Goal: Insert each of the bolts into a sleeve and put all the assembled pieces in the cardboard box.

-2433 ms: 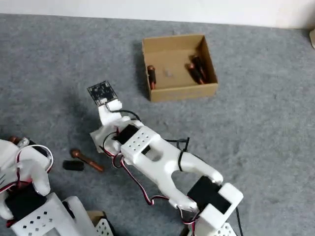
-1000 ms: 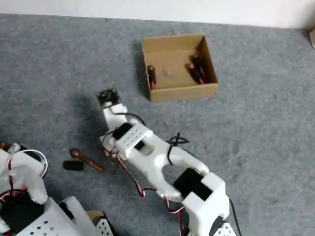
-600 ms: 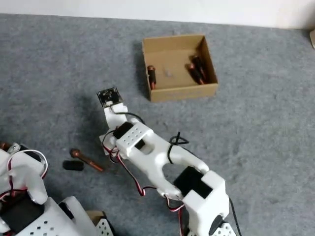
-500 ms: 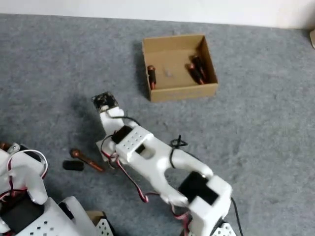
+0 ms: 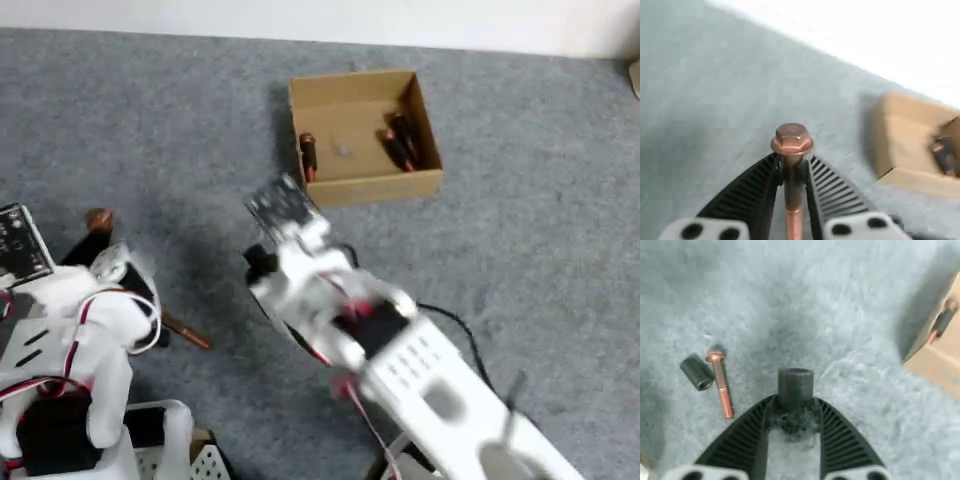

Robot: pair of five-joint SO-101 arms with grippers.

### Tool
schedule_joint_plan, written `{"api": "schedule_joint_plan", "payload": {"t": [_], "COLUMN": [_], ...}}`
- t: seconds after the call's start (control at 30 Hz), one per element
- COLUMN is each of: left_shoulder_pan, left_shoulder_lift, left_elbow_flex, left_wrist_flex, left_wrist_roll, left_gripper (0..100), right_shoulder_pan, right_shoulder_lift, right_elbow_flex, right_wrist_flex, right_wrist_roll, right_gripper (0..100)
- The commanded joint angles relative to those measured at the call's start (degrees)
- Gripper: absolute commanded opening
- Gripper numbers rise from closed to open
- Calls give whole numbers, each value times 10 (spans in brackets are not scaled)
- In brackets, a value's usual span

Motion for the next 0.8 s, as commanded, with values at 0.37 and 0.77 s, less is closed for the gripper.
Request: {"api": "schedule_joint_plan", "payload": {"t": [0.37, 0.77], "left_shoulder_pan": [261, 376], "left_shoulder_lift": [-124, -210], "left_elbow_flex": [-36, 153], "left_wrist_flex": [-127, -213], "left_wrist_roll": [1, 0], "left_gripper": [4, 4], "right_shoulder_pan": [-8, -77], "right_shoulder_lift": [-596, -579], "right_elbow_flex": [343, 344], "right_wrist_flex": [-88, -73], "right_wrist_roll": [49, 49], "right_gripper": [4, 4]}}
